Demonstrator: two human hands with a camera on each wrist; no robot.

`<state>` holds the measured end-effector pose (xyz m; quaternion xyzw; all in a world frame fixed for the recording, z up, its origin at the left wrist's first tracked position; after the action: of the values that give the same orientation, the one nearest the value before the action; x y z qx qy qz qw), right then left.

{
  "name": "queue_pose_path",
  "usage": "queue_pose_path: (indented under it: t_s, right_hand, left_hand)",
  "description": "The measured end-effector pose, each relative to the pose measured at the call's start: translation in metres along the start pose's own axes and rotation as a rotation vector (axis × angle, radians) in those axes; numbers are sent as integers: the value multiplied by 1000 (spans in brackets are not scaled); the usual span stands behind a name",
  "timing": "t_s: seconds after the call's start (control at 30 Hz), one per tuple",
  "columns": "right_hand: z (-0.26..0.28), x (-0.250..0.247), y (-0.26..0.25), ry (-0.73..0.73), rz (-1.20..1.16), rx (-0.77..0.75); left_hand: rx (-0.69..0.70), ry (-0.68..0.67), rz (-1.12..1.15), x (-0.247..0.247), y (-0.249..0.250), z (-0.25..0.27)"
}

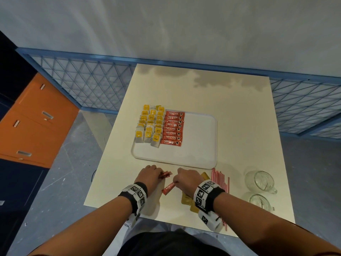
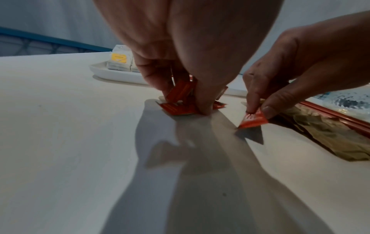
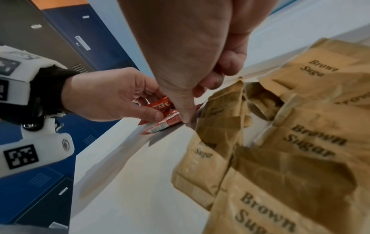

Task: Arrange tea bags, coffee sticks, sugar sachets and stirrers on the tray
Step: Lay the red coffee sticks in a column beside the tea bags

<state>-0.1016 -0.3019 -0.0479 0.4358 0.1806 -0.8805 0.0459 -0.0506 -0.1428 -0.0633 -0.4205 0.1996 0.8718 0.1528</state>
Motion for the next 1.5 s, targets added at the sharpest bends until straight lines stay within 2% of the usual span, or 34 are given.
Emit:
queue_pose_path:
  t_s: [0.1, 0.27, 0.37, 0.47, 0.63, 0.73, 0.9, 1.03, 1.23, 1.5]
  right_hand:
    - [-1, -1, 1, 10, -37, -2]
    - [1, -14, 7, 60, -227, 14]
    - [7, -27, 15, 118, -311, 24]
    - [14, -41, 25, 159, -373, 35]
    - [24, -64, 38, 155, -656, 62]
    - [24, -73, 42, 172, -738, 67]
    - [15, -80, 43, 245, -808, 88]
    - [8, -87, 38, 331, -779, 68]
    - [-2, -98, 30, 381, -751, 48]
    - [-16, -98, 37, 452, -1048, 171]
  left_hand:
    - [-72, -27, 71, -2, -6, 1]
    - [-178, -53, 248, -15, -14, 4]
    - [-143, -12, 482, -30, -13, 12]
    - [-86, -55, 575, -38, -14, 13]
    - [-114, -89, 1158, -48, -17, 4]
    - [-134, -62, 1309, -57, -12, -1]
    - [-165, -30, 1395, -81, -5, -6]
    - [-156, -44, 1365, -93, -8, -10]
    - [-154, -11, 1306, -103, -20, -18]
    - [-45, 58, 1257, -112, -34, -23]
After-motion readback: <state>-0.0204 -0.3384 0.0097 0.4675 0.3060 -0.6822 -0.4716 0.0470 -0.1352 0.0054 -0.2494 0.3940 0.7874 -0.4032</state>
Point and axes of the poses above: each hand's wrist, its own z-axis away from the middle knuckle, its own x-axis out of the palm, y = z × x, the point moved 4 cm from there along -z, towards the middle knuckle, and after that the axes turned 8 degrees about -y, right-handed, at the moved point
